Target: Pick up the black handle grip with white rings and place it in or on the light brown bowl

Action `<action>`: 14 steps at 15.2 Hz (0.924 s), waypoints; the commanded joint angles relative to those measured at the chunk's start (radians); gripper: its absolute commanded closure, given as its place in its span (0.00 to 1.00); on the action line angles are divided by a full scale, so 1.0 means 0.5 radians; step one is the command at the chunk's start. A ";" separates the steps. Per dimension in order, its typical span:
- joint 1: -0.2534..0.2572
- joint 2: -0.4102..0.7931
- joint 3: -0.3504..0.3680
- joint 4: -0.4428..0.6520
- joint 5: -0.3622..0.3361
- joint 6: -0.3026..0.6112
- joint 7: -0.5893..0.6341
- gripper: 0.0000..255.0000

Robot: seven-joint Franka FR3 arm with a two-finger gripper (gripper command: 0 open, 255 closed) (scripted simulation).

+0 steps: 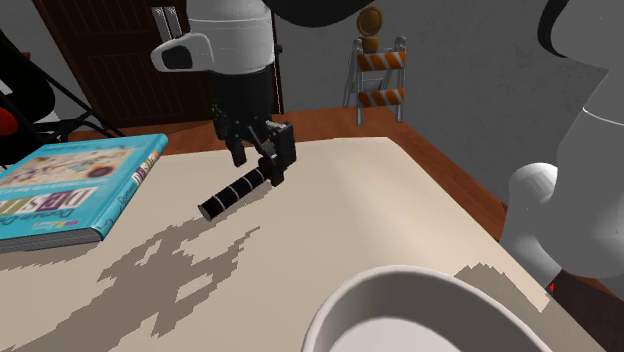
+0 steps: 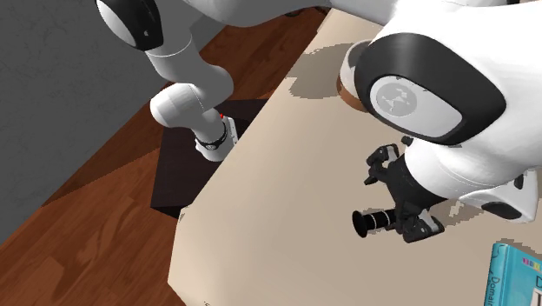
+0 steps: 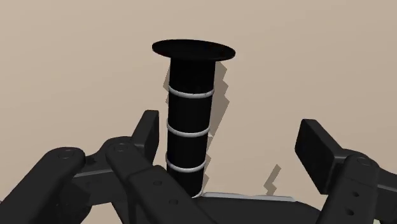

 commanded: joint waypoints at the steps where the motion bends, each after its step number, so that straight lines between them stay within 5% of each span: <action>1: 0.049 0.118 0.054 0.145 -0.101 -0.001 0.246 0.00; 14: 0.040 0.092 0.040 -0.092 -0.094 0.211 0.244 0.00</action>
